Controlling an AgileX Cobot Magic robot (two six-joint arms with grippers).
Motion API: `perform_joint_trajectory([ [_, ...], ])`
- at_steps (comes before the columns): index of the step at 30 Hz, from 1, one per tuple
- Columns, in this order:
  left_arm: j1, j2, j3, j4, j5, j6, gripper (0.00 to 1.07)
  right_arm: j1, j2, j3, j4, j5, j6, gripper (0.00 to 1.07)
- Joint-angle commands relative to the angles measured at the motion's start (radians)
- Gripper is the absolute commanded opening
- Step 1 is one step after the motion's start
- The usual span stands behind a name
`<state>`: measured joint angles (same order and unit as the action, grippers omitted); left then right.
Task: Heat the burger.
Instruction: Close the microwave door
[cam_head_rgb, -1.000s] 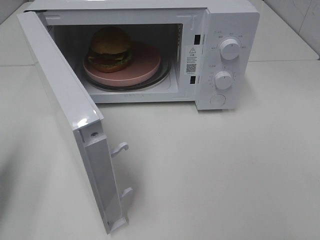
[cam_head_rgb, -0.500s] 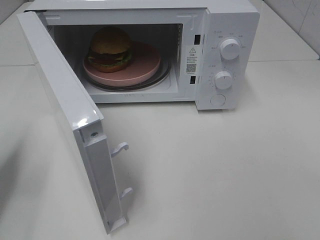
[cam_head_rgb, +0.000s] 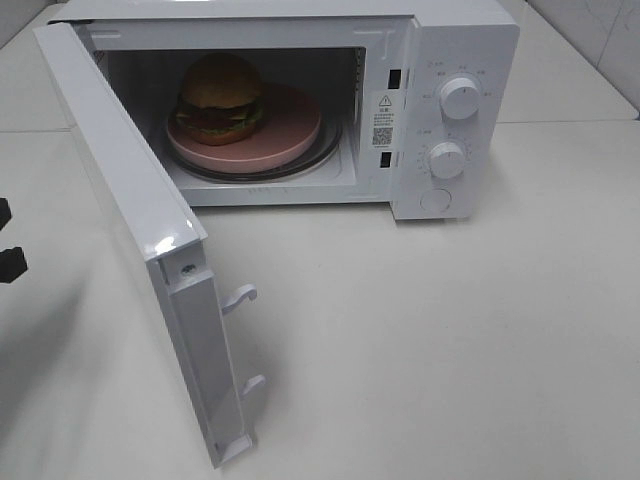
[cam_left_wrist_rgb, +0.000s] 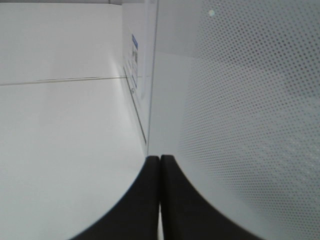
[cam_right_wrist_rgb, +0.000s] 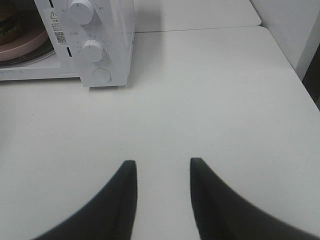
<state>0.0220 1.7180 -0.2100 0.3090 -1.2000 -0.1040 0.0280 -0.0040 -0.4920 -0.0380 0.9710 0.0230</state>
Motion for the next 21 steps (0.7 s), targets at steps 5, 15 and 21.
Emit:
perform_joint_trajectory([
  [5, -0.002, 0.017, -0.053, 0.122, -0.065, -0.051, 0.0, -0.005, -0.029, 0.0, -0.002, -0.009, -0.006, 0.38],
  [15, -0.075, 0.017, -0.168, 0.222, 0.107, -0.101, 0.0, -0.005, -0.029, 0.0, -0.002, -0.009, -0.006, 0.38],
  [21, -0.114, 0.017, -0.206, 0.219, 0.15, -0.1, 0.0, -0.005, -0.029, 0.0, -0.002, -0.009, -0.006, 0.38],
])
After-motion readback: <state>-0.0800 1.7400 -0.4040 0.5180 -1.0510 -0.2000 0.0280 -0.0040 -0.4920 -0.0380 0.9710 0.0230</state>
